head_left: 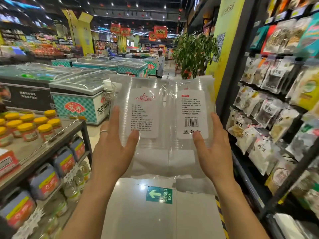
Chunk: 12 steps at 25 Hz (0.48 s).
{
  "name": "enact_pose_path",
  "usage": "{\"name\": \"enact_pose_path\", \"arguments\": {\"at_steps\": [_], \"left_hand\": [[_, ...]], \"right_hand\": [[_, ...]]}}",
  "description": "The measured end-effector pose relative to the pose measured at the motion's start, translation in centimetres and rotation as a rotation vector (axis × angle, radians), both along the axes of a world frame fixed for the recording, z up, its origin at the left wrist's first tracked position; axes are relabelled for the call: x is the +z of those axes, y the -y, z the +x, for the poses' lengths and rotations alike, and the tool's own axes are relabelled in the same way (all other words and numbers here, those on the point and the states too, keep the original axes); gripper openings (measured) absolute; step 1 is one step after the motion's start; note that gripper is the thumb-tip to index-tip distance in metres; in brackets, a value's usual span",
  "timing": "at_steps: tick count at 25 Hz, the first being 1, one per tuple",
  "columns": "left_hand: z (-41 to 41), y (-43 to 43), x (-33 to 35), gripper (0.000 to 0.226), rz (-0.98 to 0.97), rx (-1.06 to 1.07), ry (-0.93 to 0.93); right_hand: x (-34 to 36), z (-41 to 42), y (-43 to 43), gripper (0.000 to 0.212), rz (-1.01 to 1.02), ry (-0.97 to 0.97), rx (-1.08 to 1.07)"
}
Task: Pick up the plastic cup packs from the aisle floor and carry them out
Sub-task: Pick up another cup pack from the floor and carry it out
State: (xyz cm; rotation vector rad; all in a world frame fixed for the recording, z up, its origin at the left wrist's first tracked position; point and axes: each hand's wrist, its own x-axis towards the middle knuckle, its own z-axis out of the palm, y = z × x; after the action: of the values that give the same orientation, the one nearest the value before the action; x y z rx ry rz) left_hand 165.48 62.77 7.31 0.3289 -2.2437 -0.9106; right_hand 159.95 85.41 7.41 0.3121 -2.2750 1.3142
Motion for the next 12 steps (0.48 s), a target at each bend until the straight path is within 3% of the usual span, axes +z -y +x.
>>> {"name": "enact_pose_path", "arguments": {"at_steps": [12], "left_hand": [[-19.7,10.8,-1.3,0.071,-0.031,0.019,-0.018]], "right_hand": [[-1.5,-21.3,11.1,0.068,-0.016,-0.015,0.032]]}}
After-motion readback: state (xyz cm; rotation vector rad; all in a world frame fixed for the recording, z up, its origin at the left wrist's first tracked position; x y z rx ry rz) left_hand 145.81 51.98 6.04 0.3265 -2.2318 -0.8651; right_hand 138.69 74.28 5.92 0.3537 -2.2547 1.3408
